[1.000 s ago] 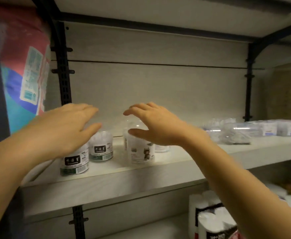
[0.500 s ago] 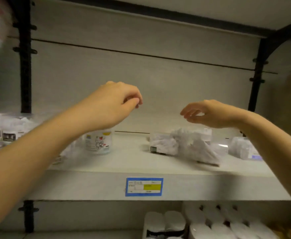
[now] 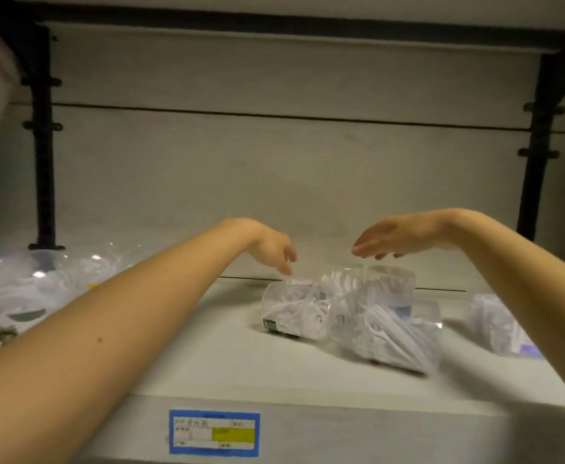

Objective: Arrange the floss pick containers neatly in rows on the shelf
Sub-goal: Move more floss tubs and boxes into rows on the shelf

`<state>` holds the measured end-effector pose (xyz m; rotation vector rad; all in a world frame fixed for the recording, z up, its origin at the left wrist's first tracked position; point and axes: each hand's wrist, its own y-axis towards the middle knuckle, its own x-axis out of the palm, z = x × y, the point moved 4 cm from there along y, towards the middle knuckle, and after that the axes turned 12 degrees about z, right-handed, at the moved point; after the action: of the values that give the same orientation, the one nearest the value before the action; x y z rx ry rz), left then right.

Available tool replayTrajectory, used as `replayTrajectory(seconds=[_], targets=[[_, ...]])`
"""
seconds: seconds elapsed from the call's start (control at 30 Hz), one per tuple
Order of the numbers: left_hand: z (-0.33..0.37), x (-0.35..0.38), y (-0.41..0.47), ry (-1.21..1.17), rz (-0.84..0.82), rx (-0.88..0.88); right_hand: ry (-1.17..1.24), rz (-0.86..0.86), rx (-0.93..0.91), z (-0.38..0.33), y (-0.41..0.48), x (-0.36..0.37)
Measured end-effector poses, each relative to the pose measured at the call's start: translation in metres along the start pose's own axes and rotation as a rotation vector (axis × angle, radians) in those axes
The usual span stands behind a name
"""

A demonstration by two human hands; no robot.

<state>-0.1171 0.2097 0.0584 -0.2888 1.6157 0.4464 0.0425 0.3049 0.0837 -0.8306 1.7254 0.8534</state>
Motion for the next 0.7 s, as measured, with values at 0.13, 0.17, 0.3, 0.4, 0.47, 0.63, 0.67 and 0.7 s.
replayTrajectory(seconds=[0.13,0.17,0.3,0.4,0.47,0.63,0.67,0.7], targets=[[-0.001,0.019,0.017,-0.163,-0.119,-0.015,-0.044,-0.069,0.004,0.005,0.001,0.006],[-0.002,0.024,0.021,-0.185,-0.155,-0.002,-0.05,-0.071,-0.001,0.006,0.001,0.006],[-0.005,0.04,0.035,-0.163,-0.183,0.082,-0.044,-0.063,-0.02,0.008,0.002,0.008],[-0.006,0.043,0.04,-0.148,-0.112,0.116,-0.019,-0.068,-0.035,0.008,0.004,0.008],[-0.007,0.035,0.036,-0.142,-0.055,0.125,0.001,-0.046,-0.047,0.008,0.004,0.006],[-0.019,-0.021,0.005,-0.244,0.378,0.119,0.07,0.248,-0.166,0.007,0.006,-0.012],[-0.021,-0.032,-0.005,-0.296,0.479,0.136,0.101,0.326,-0.189,0.007,0.007,-0.017],[-0.021,-0.043,-0.016,-0.341,0.575,0.158,0.146,0.393,-0.208,0.005,0.007,-0.021]])
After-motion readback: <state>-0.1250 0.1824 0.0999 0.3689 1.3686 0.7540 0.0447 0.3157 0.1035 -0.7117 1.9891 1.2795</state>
